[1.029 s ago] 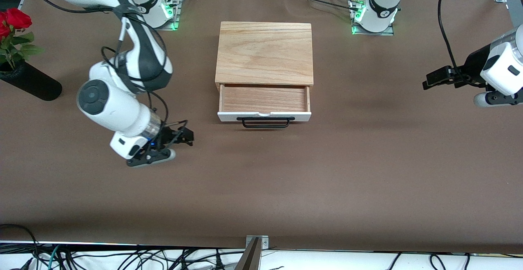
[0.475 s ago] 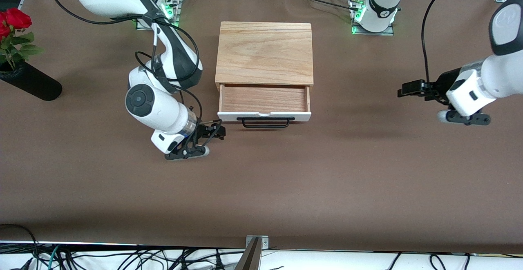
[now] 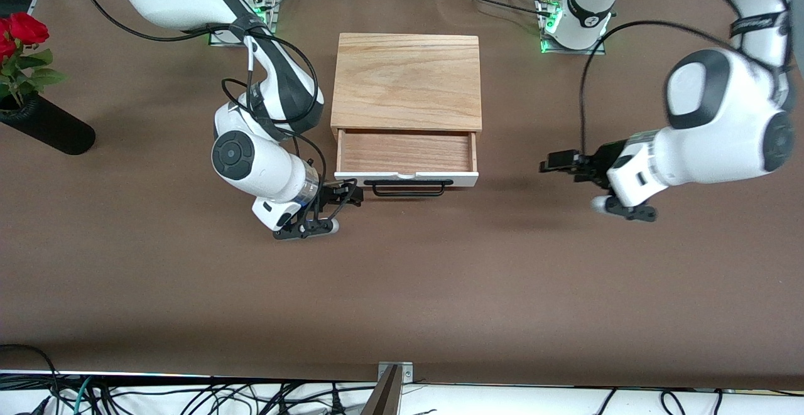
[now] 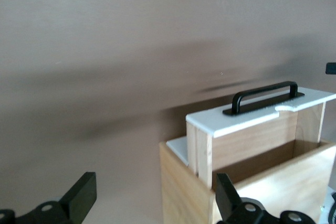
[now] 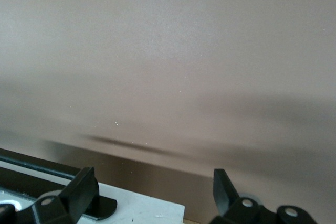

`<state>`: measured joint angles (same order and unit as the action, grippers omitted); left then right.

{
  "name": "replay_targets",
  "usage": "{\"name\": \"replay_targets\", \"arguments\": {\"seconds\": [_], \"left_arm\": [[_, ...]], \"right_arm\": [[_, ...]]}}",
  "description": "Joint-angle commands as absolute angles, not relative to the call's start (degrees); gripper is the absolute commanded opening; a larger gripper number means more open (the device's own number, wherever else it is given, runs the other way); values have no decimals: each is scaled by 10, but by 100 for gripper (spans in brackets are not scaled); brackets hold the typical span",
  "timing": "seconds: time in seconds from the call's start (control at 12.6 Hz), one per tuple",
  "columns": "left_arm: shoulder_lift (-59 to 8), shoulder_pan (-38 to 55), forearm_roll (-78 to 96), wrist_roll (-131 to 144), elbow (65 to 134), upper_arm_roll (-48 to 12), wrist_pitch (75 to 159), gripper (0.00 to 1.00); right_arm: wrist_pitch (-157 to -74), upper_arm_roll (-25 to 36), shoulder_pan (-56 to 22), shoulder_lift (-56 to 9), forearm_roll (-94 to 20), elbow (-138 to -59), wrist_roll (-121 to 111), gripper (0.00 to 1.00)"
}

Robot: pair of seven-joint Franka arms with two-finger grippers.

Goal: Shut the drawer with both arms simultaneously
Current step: 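Move the right gripper toward the drawer front while the left gripper approaches too, then push the white drawer front inward with both grippers into the wooden box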

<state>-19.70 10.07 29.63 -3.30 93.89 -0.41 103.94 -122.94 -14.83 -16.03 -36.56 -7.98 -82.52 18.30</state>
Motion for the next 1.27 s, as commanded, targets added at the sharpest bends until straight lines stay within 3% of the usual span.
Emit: {"name": "replay_targets", "arguments": {"seconds": [0.0,0.4,1.19], "left_arm": [[-229,141,339,-35,958,-5,1115,100],[-277,194,369,27,959,-40,1236,100],[-299,221,370,59,974,-52,1233,100]], "right_arm": [[-1222,-155,-169,-376,-87,-815,191,100],[-1203,-156,-176,-383,-87,-816,191,100],[-1138,-156,-176,-382,-123,-815,191,100]]}}
